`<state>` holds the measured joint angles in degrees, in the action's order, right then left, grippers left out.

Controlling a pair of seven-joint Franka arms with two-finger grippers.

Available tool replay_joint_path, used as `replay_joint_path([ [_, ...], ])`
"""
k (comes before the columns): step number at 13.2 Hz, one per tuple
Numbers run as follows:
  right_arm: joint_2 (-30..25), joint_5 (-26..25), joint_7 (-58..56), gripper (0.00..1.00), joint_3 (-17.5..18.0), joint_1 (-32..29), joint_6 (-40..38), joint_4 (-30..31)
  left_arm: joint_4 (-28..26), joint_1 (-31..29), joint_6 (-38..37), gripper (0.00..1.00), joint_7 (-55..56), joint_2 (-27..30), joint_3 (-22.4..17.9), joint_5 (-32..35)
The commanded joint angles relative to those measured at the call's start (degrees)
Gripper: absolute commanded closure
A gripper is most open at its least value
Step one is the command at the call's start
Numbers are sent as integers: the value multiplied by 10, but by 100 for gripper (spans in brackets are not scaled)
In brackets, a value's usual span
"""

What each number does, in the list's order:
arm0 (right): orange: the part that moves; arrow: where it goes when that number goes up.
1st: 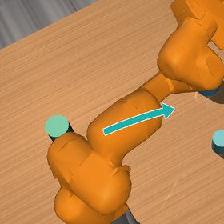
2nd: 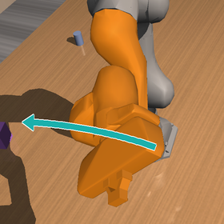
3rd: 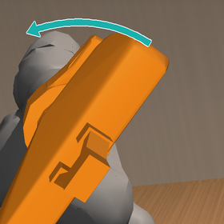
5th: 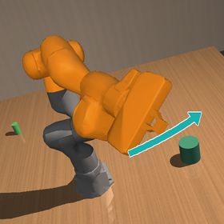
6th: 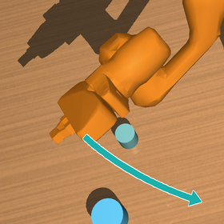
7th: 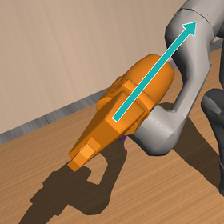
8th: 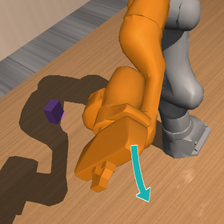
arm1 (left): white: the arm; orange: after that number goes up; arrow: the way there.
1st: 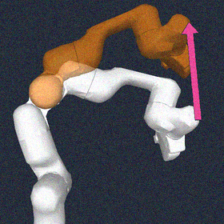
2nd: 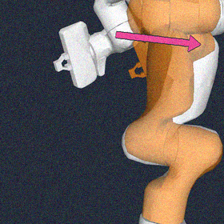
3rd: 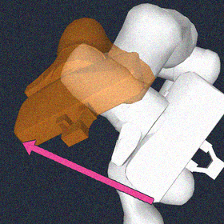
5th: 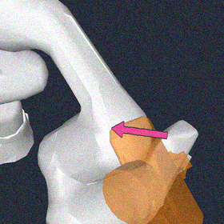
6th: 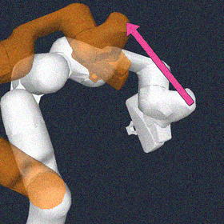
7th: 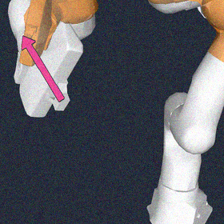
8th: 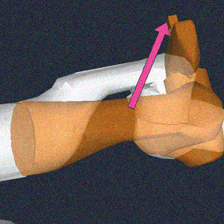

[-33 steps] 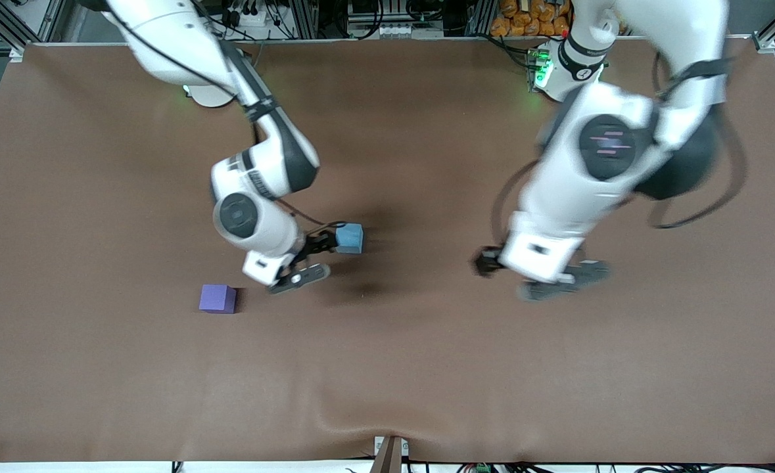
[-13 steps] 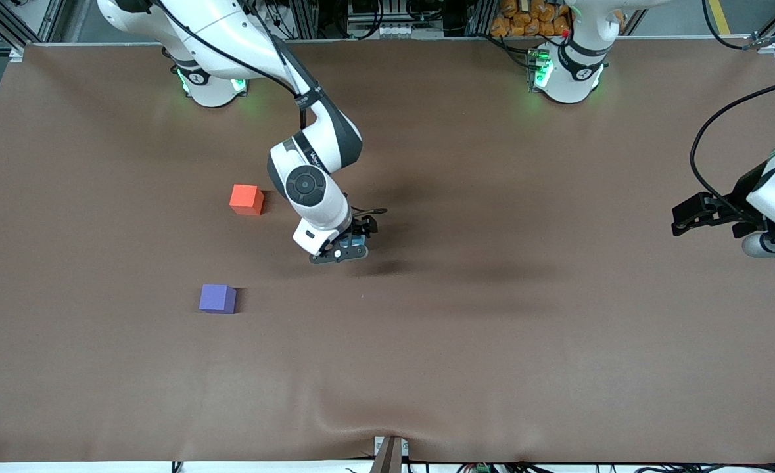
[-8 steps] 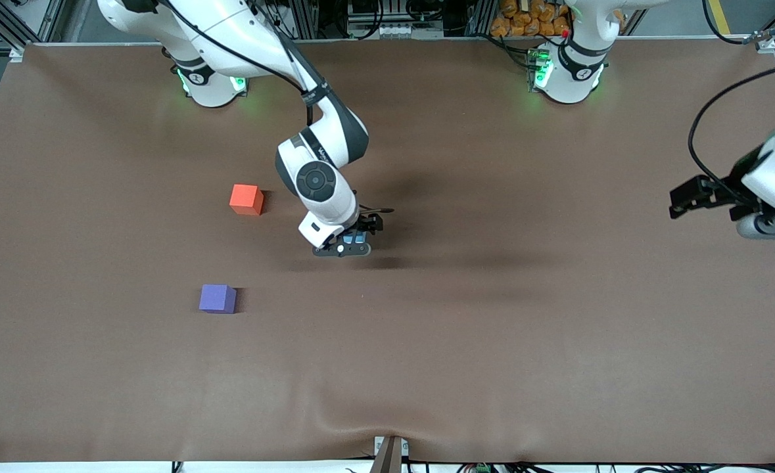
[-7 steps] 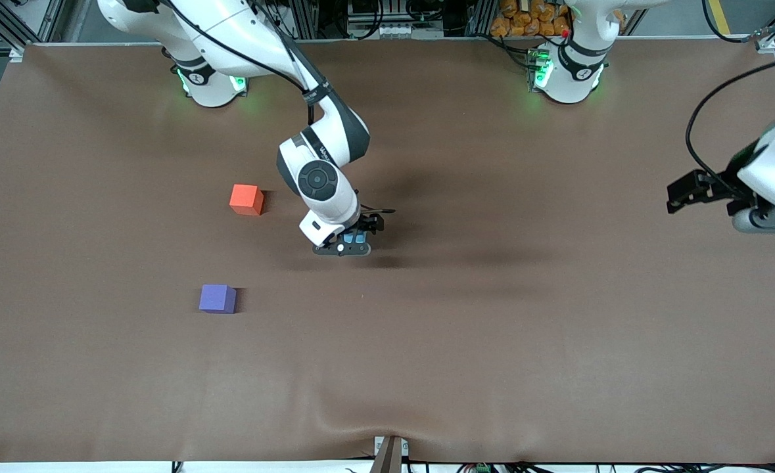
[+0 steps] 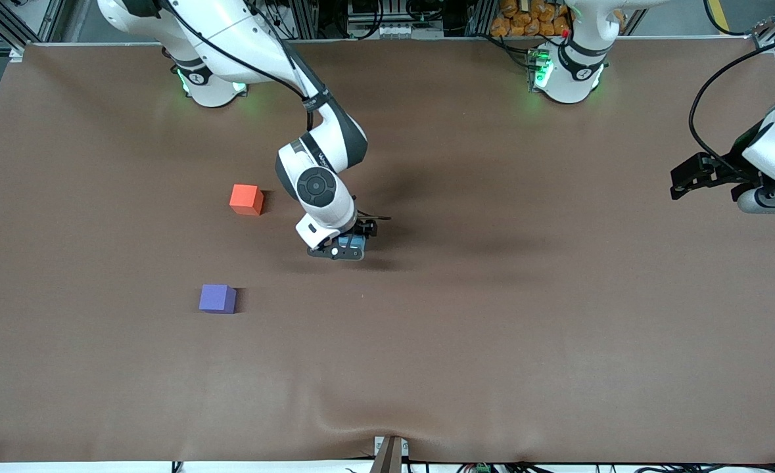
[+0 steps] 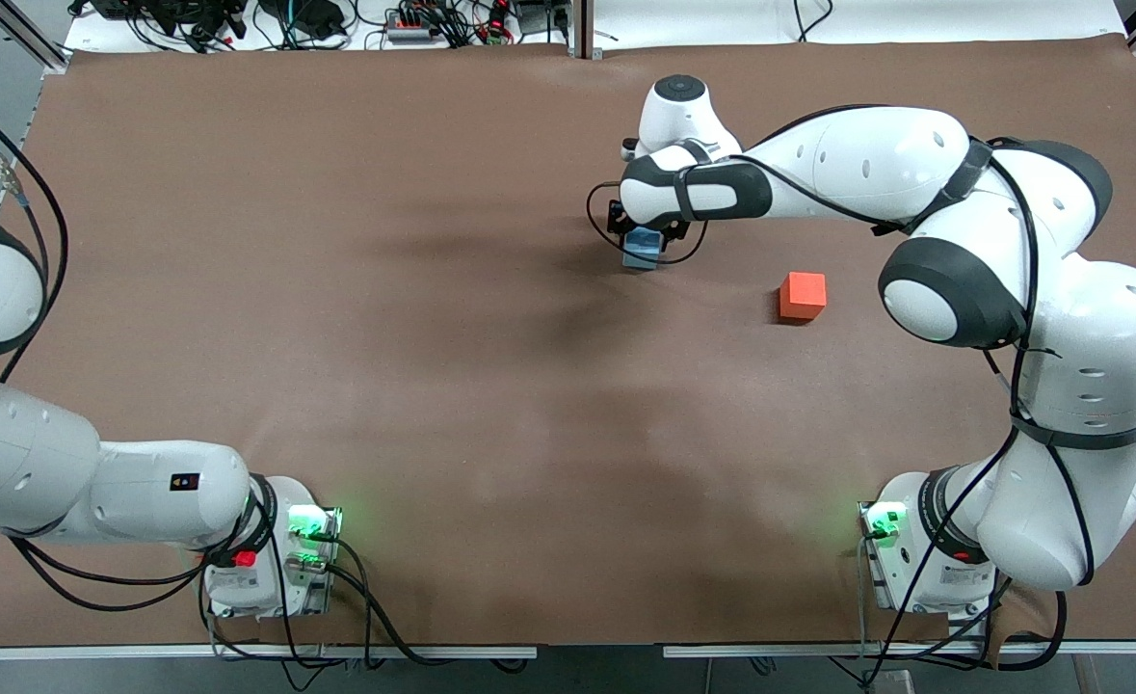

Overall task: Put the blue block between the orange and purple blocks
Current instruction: 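Carry the blue cube with the right gripper between orange and purple cubes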

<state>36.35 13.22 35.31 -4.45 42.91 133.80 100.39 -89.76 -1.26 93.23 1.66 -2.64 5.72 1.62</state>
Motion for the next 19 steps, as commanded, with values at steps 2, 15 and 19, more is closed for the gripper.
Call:
replay_joint_path([
  [2, -12, -36, 10, 70, 2, -5, 1, -1, -2, -18, 0, 0, -6, 9, 3, -8],
  [15, -124, -39, -313, 71, -25, -263, -169, 33, -6, -19, 4, 0, -9, 4, 3, -9],
  [19, -125, -38, -315, 71, -23, -252, -58, 131, -9, -18, 4, 0, -8, 5, 6, -9],
])
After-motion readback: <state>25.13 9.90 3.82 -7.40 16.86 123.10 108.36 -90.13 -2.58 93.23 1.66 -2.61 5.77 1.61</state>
